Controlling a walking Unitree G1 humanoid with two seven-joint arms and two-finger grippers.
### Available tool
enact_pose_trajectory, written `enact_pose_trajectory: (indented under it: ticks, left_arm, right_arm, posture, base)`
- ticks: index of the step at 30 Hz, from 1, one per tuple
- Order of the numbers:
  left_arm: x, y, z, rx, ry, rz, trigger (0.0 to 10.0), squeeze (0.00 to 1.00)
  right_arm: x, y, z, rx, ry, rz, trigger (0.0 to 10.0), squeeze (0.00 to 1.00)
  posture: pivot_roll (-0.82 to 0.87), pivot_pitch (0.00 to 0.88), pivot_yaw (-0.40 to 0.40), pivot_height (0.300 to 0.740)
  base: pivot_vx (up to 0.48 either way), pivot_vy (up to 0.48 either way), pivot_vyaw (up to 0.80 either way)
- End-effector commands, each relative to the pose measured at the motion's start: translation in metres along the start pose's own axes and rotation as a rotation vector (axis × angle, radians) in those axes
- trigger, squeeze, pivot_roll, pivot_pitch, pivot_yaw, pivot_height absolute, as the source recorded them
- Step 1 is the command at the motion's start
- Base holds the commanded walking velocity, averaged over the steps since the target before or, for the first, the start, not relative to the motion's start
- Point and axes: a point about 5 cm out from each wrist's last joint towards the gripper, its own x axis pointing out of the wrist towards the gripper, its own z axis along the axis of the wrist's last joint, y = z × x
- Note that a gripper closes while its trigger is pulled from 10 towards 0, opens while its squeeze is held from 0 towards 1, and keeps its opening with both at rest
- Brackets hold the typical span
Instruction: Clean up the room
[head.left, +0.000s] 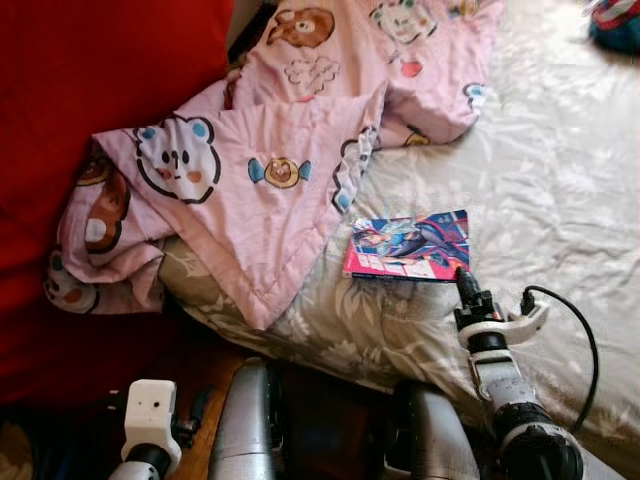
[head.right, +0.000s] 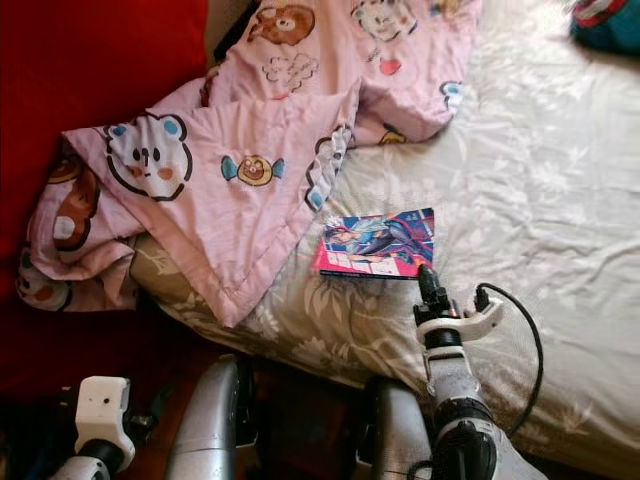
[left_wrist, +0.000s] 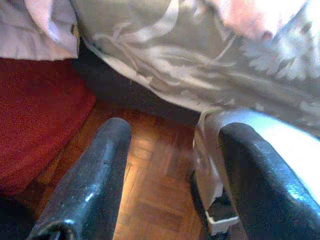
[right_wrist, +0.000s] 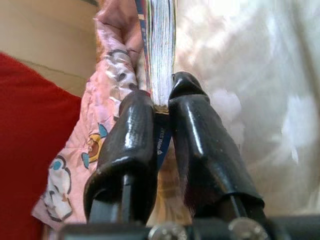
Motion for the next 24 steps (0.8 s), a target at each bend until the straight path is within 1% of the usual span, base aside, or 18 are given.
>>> enact_pose_trajectory:
  ticks: [1, 3, 5, 6, 7, 8, 10, 11, 12, 13, 15, 16, 17, 18, 20, 21, 22, 24]
  left_arm:
    - [-0.004, 0.004, -0.019, -0.008, 0.060, 0.029, 10.0, 0.00]
    - [0.002, 0.003, -0.025, -0.020, 0.083, 0.032, 10.0, 0.00]
    - [0.007, 0.003, -0.031, -0.042, 0.104, 0.045, 10.0, 0.00]
    - [0.009, 0.004, -0.034, -0.056, 0.112, 0.054, 10.0, 0.00]
    - [0.012, 0.004, -0.035, -0.066, 0.118, 0.059, 10.0, 0.00]
    - [0.014, 0.004, -0.037, -0.069, 0.123, 0.062, 10.0, 0.00]
    - [0.017, 0.005, -0.041, -0.083, 0.144, 0.075, 10.0, 0.00]
    - [0.017, 0.005, -0.041, -0.083, 0.144, 0.075, 10.0, 0.00]
    - [0.019, 0.007, -0.045, -0.098, 0.160, 0.088, 10.0, 0.00]
    - [0.019, 0.007, -0.045, -0.098, 0.160, 0.088, 10.0, 0.00]
    - [0.020, 0.008, -0.048, -0.114, 0.175, 0.097, 10.0, 0.00]
    - [0.020, 0.008, -0.048, -0.114, 0.175, 0.097, 10.0, 0.00]
    - [0.023, 0.008, -0.052, -0.128, 0.209, 0.107, 10.0, 0.00]
    - [0.023, 0.007, -0.053, -0.130, 0.218, 0.108, 10.0, 0.00]
    - [0.024, 0.007, -0.055, -0.128, 0.229, 0.107, 10.0, 0.00]
    - [0.027, 0.007, -0.055, -0.124, 0.235, 0.103, 10.0, 0.00]
    - [0.027, 0.007, -0.055, -0.124, 0.235, 0.103, 10.0, 0.00]
    - [0.031, 0.007, -0.053, -0.122, 0.242, 0.097, 10.0, 0.00]
  right_arm:
    - [-0.002, 0.001, 0.007, -0.185, 0.006, 0.012, 0.0, 0.00]
    - [-0.005, -0.002, 0.010, -0.284, 0.008, -0.030, 0.0, 0.00]
    - [-0.012, -0.008, 0.015, -0.376, 0.004, -0.078, 0.0, 0.00]
    - [-0.019, -0.012, 0.018, -0.452, 0.014, -0.091, 4.7, 0.00]
    - [-0.023, -0.014, 0.019, -0.498, 0.023, -0.098, 4.7, 0.00]
    - [-0.028, -0.018, 0.020, -0.519, 0.022, -0.116, 10.0, 0.00]
    - [-0.042, -0.031, 0.023, -0.538, 0.008, -0.193, 10.0, 0.00]
    - [-0.042, -0.031, 0.023, -0.538, 0.008, -0.193, 10.0, 0.00]
    - [-0.053, -0.042, 0.023, -0.570, 0.005, -0.274, 10.0, 0.00]
    - [-0.053, -0.042, 0.023, -0.570, 0.005, -0.274, 10.0, 0.00]
    - [-0.067, -0.052, 0.019, -0.605, 0.029, -0.351, 10.0, 0.00]
    - [-0.067, -0.052, 0.019, -0.605, 0.029, -0.351, 10.0, 0.00]
    - [-0.085, -0.066, 0.006, -0.652, 0.118, -0.429, 10.0, 0.00]
    - [-0.090, -0.069, 0.003, -0.662, 0.142, -0.446, 10.0, 0.00]
    - [-0.095, -0.073, -0.001, -0.684, 0.173, -0.478, 10.0, 0.00]
    - [-0.096, -0.072, -0.004, -0.709, 0.179, -0.473, 10.0, 0.00]
    - [-0.096, -0.072, -0.004, -0.709, 0.179, -0.473, 10.0, 0.00]
    - [-0.091, -0.067, -0.006, -0.707, 0.144, -0.460, 10.0, 0.00]
  posture:
    - [0.17, 0.076, -0.039, 0.592]
    - [0.16, 0.044, -0.044, 0.592]
    - [0.13, 0.013, -0.047, 0.592]
    - [0.12, 0.002, -0.047, 0.592]
    - [0.12, 0.000, -0.047, 0.592]
    - [0.12, 0.000, -0.048, 0.592]
    - [0.12, 0.000, -0.047, 0.592]
    - [0.12, 0.000, -0.047, 0.592]
    - [0.12, 0.000, -0.044, 0.592]
    - [0.12, 0.000, -0.044, 0.592]
    - [0.10, 0.000, -0.039, 0.602]
    - [0.10, 0.000, -0.039, 0.602]
    - [0.08, 0.000, -0.025, 0.617]
    - [0.08, 0.000, -0.025, 0.622]
    - [0.08, 0.000, -0.019, 0.632]
    - [0.07, 0.000, -0.011, 0.642]
    - [0.07, 0.000, -0.011, 0.642]
    - [0.06, 0.000, -0.001, 0.662]
  base:
    - [0.000, 0.000, 0.00]
    - [0.000, 0.000, 0.00]
    - [0.000, 0.000, 0.00]
    - [0.000, 0.000, 0.00]
    - [0.000, 0.000, 0.00]
    - [0.000, 0.000, 0.00]
    - [0.000, 0.000, 0.00]
    - [0.000, 0.000, 0.00]
    - [0.000, 0.000, 0.00]
    - [0.000, 0.000, 0.00]
    - [0.000, 0.000, 0.00]
    - [0.000, 0.000, 0.00]
    - [0.000, 0.000, 0.00]
    - [0.000, 0.000, 0.00]
    - [0.000, 0.000, 0.00]
    - [0.000, 0.000, 0.00]
    - [0.000, 0.000, 0.00]
    - [0.000, 0.000, 0.00]
